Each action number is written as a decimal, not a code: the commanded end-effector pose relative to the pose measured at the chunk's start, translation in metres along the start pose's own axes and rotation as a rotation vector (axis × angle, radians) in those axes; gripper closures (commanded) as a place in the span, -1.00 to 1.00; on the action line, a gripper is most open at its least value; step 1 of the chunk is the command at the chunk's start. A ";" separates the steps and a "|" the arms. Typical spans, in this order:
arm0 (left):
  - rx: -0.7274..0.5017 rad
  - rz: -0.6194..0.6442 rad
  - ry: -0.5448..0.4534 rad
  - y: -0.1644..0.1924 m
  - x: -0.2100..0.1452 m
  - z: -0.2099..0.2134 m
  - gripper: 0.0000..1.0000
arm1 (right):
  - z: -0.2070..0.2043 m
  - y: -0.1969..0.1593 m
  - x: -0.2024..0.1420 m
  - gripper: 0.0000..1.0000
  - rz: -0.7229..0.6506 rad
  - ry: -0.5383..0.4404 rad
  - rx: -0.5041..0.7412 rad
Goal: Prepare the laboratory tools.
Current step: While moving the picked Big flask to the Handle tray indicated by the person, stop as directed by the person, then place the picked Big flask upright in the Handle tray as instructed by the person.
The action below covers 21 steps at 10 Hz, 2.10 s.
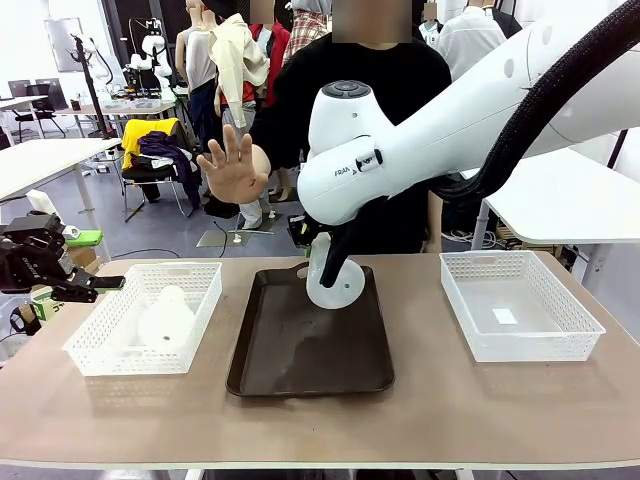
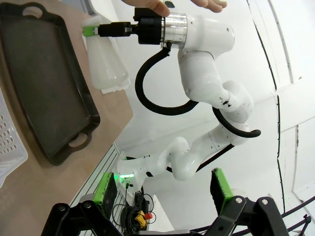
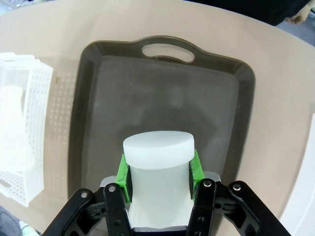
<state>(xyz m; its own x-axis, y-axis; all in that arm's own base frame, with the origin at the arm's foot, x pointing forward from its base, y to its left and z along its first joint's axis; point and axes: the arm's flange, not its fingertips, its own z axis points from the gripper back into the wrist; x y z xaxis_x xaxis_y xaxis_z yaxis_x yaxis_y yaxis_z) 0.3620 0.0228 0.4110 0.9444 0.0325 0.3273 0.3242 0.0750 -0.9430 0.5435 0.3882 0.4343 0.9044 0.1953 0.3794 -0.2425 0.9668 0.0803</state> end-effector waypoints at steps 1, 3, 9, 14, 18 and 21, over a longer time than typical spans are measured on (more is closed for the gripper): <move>-0.003 -0.005 -0.001 -0.002 -0.001 0.001 -1.00 | 0.000 -0.001 0.001 1.00 0.006 -0.008 -0.005; -0.003 -0.005 -0.001 -0.002 -0.001 0.001 -1.00 | 0.000 -0.001 0.001 1.00 0.006 -0.008 -0.005; -0.003 -0.005 -0.001 -0.002 -0.001 0.001 -1.00 | 0.000 -0.001 0.001 1.00 0.006 -0.008 -0.005; -0.003 -0.005 -0.001 -0.002 -0.001 0.001 -1.00 | 0.000 -0.001 0.001 1.00 0.006 -0.008 -0.005; -0.003 -0.005 -0.001 -0.002 -0.001 0.001 -1.00 | 0.000 -0.001 0.001 1.00 0.006 -0.008 -0.005; -0.003 -0.005 -0.001 -0.002 -0.001 0.001 -1.00 | 0.000 -0.001 0.001 1.00 0.006 -0.008 -0.005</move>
<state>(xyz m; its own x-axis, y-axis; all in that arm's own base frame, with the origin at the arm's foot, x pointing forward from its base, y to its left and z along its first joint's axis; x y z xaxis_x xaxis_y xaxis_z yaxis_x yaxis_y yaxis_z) 0.3619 0.0228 0.4110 0.9444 0.0325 0.3273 0.3242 0.0750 -0.9430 0.5435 0.3883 0.4343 0.9043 0.1955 0.3794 -0.2427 0.9668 0.0803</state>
